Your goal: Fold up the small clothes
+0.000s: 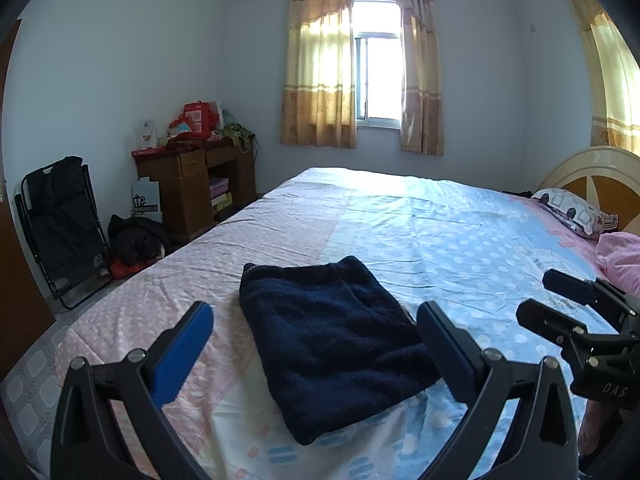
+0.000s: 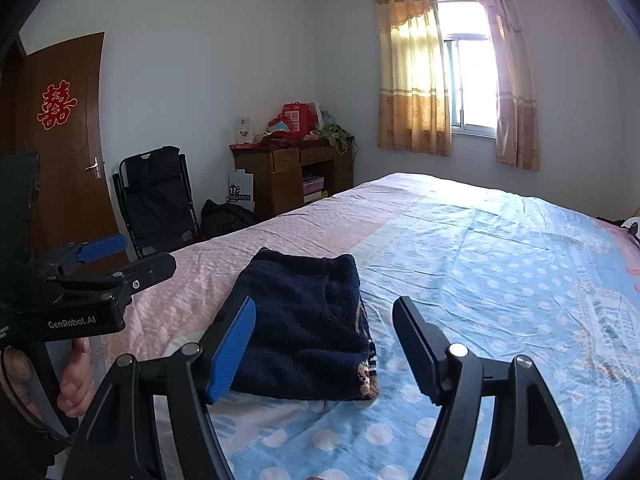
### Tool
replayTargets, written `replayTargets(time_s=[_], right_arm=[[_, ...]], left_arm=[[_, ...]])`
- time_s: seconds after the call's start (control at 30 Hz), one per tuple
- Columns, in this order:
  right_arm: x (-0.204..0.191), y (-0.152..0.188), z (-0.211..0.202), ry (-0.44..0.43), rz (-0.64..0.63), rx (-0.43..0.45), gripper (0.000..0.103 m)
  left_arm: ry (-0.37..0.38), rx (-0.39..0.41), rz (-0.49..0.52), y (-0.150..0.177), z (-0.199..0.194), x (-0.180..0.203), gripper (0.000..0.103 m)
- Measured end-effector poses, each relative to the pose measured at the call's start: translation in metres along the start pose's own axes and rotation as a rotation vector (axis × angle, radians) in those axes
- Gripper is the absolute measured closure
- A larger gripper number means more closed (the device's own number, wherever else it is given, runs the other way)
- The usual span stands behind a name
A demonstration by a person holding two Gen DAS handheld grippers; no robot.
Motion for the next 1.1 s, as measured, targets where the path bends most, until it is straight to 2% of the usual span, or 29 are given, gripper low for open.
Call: replayTargets(time_s=[1.1], right_arm=[[-0.001, -0.004, -0.010, -0.002, 0.013, 0.035, 0.031]], left_arm=[[-0.008, -0.005, 0.022, -0.001, -0.003, -0.001, 0.000]])
Point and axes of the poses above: each gripper's, at about its wrist camera, not at the fingertips, and z roughly the way its jaws point, x to its right, y to its underside, the point moved 10 cm from there along z, roughly the way its jaws point, and after that the axes turned 13 degrees about y, right-handed, at the moved point
